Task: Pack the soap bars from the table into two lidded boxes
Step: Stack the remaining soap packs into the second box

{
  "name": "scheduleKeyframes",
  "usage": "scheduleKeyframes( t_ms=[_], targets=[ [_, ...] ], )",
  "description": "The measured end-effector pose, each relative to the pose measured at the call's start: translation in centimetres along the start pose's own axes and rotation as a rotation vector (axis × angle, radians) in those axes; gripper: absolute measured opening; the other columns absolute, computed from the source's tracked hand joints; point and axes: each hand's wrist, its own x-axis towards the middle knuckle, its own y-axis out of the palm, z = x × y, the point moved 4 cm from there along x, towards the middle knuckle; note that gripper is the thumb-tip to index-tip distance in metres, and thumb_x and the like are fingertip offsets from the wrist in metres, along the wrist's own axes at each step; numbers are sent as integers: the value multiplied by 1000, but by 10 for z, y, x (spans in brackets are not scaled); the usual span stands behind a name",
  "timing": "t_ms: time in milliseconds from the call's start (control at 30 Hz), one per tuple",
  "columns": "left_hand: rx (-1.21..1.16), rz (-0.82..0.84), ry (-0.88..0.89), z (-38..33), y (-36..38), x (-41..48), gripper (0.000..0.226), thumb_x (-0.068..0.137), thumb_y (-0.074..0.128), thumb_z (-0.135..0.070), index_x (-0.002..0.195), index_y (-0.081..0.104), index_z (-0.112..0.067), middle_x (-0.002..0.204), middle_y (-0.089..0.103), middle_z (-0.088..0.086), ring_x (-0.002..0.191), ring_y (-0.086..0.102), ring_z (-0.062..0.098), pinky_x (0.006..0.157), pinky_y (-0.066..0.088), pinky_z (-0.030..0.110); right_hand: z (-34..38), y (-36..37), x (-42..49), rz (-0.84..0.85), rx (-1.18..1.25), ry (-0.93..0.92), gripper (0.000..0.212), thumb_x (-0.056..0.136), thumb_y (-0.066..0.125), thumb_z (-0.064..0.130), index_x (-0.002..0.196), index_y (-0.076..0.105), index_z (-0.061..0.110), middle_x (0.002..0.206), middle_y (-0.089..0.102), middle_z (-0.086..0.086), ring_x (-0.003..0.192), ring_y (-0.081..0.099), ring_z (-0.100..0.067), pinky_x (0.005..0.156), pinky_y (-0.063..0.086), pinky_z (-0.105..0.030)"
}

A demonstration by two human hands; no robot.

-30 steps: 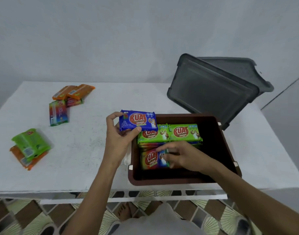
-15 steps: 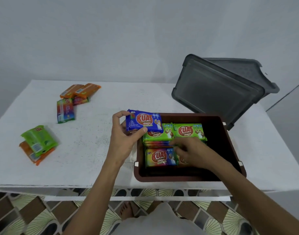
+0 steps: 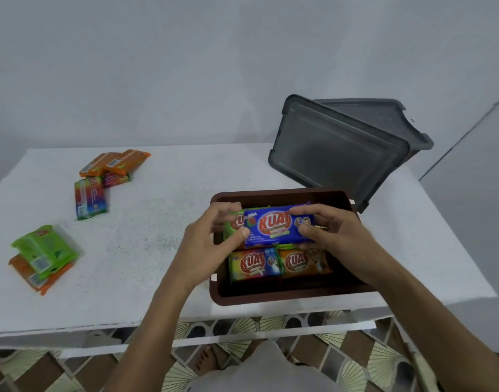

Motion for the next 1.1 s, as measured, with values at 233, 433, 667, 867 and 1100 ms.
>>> scheduleKeyframes(
  t_ms=[233,433,667,867,1100],
  targets=[
    [299,-108,111,27,-5,1,27,89,63,-35,116,58,-37,135,46,-24,125,42,-2,102,37,27,-24,-38,-10,14,-214,175,26,88,64,11,111,67,23,123,59,5,110,63,-16,75,61,-33],
    [384,-105,149,36,1,-3,29,90,64,-29,119,62,-28,142,43,-18,130,39,2,102,33,24,-39,-42,-4,12,-332,243,22,90,63,9,108,64,22,120,57,3,109,61,-17,73,61,-31],
    [431,-105,154,40,3,-5,27,91,63,-27,119,64,-24,146,43,-11,133,38,5,102,33,24,-64,-37,15,-18,-537,272,22,93,61,11,108,61,27,131,53,-1,118,57,-21,79,61,-37],
    [439,-106,162,41,5,-5,34,88,52,-38,117,65,-25,145,44,-10,133,39,7,101,37,29,-77,-27,25,20,-1008,204,23,93,61,15,113,56,25,139,50,-7,121,54,-26,91,56,-36],
    [423,-121,193,44,6,-7,32,90,50,-37,115,65,-25,146,43,-10,131,36,2,100,38,28,-75,-25,27,48,-1144,221,28,91,63,25,119,58,29,135,54,-7,114,59,-26,89,56,-40]
  ],
)
